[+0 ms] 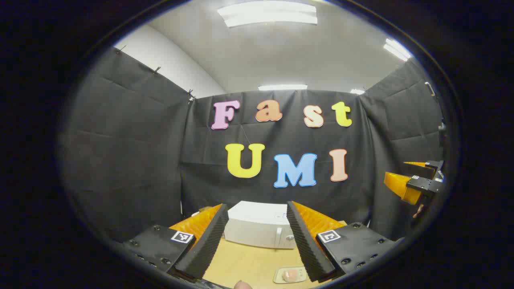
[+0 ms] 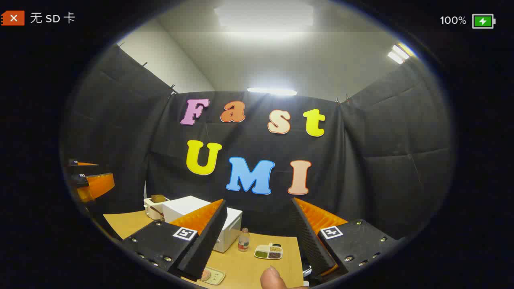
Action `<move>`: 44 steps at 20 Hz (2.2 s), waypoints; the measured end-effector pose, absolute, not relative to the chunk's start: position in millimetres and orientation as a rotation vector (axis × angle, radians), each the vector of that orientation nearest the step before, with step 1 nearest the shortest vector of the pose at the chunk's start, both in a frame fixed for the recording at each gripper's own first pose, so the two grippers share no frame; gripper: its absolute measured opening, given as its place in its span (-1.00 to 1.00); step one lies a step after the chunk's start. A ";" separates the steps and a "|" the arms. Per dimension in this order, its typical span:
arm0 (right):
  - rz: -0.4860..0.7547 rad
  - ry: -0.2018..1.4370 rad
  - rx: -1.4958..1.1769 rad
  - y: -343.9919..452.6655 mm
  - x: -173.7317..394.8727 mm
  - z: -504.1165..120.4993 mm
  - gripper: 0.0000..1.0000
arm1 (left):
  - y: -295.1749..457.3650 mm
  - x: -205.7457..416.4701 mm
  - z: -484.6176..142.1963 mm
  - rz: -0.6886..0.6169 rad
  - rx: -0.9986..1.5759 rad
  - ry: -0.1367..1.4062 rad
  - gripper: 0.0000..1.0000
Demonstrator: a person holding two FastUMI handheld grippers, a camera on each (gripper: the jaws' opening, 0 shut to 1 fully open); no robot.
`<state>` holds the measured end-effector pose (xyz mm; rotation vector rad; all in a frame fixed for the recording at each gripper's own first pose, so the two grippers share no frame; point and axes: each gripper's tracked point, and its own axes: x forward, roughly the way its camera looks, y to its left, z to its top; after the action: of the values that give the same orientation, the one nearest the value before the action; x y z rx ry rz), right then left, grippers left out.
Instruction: Open the microwave oven with the left hand, put the food in, and close the microwave oven.
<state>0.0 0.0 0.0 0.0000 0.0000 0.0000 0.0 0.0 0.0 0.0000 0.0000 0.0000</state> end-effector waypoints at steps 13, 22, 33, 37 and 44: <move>0.007 0.005 0.058 -53.4 27.6 -19.3 0.92 | -68.3 35.6 -18.5 -0.015 0.027 0.039 0.87; -0.030 0.039 0.101 -71.2 58.7 -34.1 0.91 | -103.4 85.8 -69.0 -0.036 0.072 0.064 0.87; -0.194 0.116 0.197 -69.1 132.5 -46.7 0.91 | -89.8 224.1 -241.6 -0.127 0.009 0.172 0.87; -0.226 0.155 0.126 -63.8 149.5 -59.6 0.92 | -94.6 267.3 -304.2 -0.177 0.019 0.218 0.88; -0.289 0.241 0.011 -59.6 167.5 -85.8 0.92 | -103.6 337.6 -401.1 -0.242 -0.044 0.300 0.88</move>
<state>167.5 -59.6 -85.8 0.0114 0.2412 -0.2893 337.6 -103.6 -401.1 -0.0438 0.2996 -0.2423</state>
